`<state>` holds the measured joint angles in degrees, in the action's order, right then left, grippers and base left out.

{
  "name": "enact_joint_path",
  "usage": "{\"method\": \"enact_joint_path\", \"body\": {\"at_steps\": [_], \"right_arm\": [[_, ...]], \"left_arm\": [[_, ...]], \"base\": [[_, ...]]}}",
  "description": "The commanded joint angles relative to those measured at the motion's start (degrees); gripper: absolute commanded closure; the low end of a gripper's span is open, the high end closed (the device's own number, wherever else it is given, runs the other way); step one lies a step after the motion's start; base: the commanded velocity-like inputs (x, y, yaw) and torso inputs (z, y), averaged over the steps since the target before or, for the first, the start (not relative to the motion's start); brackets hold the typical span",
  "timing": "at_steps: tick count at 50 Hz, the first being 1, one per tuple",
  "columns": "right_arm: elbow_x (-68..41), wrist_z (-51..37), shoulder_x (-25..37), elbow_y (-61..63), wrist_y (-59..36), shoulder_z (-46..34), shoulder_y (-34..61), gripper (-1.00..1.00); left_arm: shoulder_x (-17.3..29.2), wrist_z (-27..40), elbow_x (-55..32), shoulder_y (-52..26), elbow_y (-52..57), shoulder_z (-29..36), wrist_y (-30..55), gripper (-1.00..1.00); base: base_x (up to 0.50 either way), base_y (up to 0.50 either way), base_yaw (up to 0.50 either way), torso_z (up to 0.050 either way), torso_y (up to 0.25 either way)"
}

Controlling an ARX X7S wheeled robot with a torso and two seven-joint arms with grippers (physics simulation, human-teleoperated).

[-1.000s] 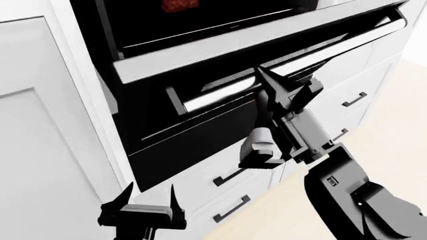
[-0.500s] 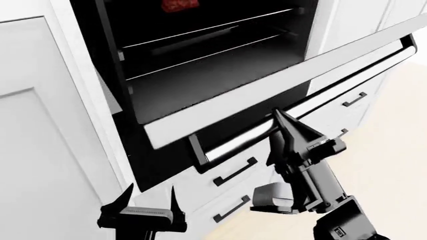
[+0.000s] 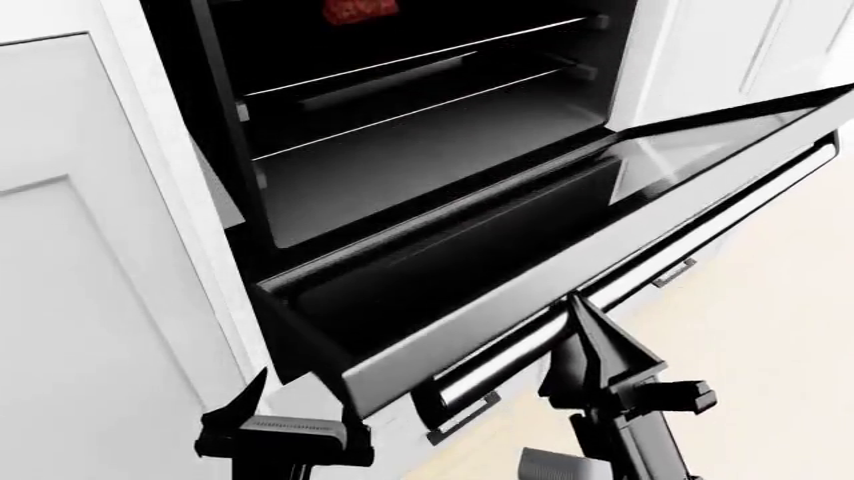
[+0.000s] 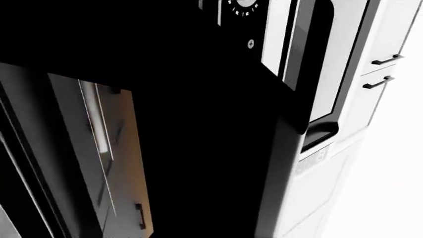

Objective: Open the oven door

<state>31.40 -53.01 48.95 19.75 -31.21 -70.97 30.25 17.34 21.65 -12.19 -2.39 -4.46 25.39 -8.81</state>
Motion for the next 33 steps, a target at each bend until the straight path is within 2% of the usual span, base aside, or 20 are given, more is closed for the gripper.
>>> {"method": "enact_joint_path", "body": {"at_steps": [1,15,33], "right_arm": [[10.8,-16.2,-1.8,-4.3,-0.4,2.7,-1.8,1.00],[7.7,-22.4,-5.8,-15.7,5.4,1.9,-2.9,1.00],[6.9,-34.3,-11.6,-30.8,11.5,2.5,-4.6,1.00]], "left_arm": [[0.0,0.2,0.0,-0.2,-0.1,0.3,0.0,-1.00],[0.1,0.4,0.0,-0.1,0.1,0.5,0.0,-1.00],[0.5,0.5,-0.5,0.2,0.6,0.7,0.0,-1.00]], "base": [[-0.01,0.01,0.00,0.000,0.010],[0.00,0.00,0.00,0.001,0.004],[0.00,0.00,0.00,0.001,0.002]]}}
